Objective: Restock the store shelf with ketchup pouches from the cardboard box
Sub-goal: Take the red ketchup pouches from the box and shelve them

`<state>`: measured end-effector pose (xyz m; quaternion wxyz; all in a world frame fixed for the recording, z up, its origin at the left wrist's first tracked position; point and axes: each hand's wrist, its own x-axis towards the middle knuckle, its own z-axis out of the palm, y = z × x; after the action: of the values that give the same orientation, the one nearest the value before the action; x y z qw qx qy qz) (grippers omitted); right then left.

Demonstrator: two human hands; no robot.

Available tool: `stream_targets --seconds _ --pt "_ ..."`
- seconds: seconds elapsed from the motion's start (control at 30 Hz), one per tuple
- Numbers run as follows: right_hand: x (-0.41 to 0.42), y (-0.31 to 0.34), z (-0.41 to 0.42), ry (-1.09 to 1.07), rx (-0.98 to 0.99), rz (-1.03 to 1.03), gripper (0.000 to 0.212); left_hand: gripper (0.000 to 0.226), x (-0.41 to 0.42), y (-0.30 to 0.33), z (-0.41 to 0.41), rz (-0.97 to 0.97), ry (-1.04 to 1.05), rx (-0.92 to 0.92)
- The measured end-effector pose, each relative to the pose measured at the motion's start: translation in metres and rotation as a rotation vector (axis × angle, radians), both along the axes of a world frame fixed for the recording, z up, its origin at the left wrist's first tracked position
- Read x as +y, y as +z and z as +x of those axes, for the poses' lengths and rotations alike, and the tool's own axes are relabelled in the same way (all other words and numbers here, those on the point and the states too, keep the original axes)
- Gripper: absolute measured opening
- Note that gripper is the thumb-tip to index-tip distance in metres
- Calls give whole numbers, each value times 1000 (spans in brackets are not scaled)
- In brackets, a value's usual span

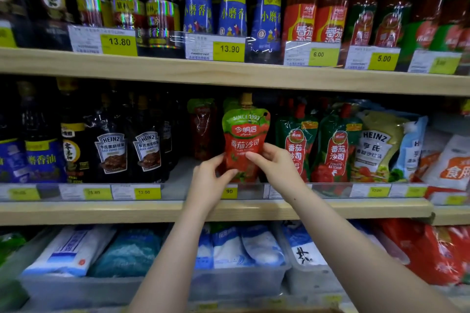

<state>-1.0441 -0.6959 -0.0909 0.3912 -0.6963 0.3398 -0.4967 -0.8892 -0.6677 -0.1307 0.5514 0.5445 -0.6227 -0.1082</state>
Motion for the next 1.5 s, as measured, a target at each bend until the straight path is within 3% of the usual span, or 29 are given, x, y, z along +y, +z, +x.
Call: stream_targets --seconds 0.2,0.4,0.47,0.53,0.67,0.87,1.5 --pt "-14 -15 2 -86 110 40 20 39 -11 -3 -1 181 193 -331" --pt "-10 -12 5 -140 208 63 33 45 -10 -2 3 178 176 -323" --pt "-1 -15 -1 -186 255 0 44 36 -7 -2 7 162 107 -231" --pt "9 -21 -9 -191 340 -115 37 32 -3 -4 12 141 37 -202" --pt "14 -25 -14 -189 587 -243 20 8 -1 -1 16 120 -23 -327" --pt "2 -20 -6 -257 733 -204 34 32 -11 3 22 263 -34 -548" --pt "-20 -18 21 -321 861 -166 36 38 -36 4 27 319 -48 -479"
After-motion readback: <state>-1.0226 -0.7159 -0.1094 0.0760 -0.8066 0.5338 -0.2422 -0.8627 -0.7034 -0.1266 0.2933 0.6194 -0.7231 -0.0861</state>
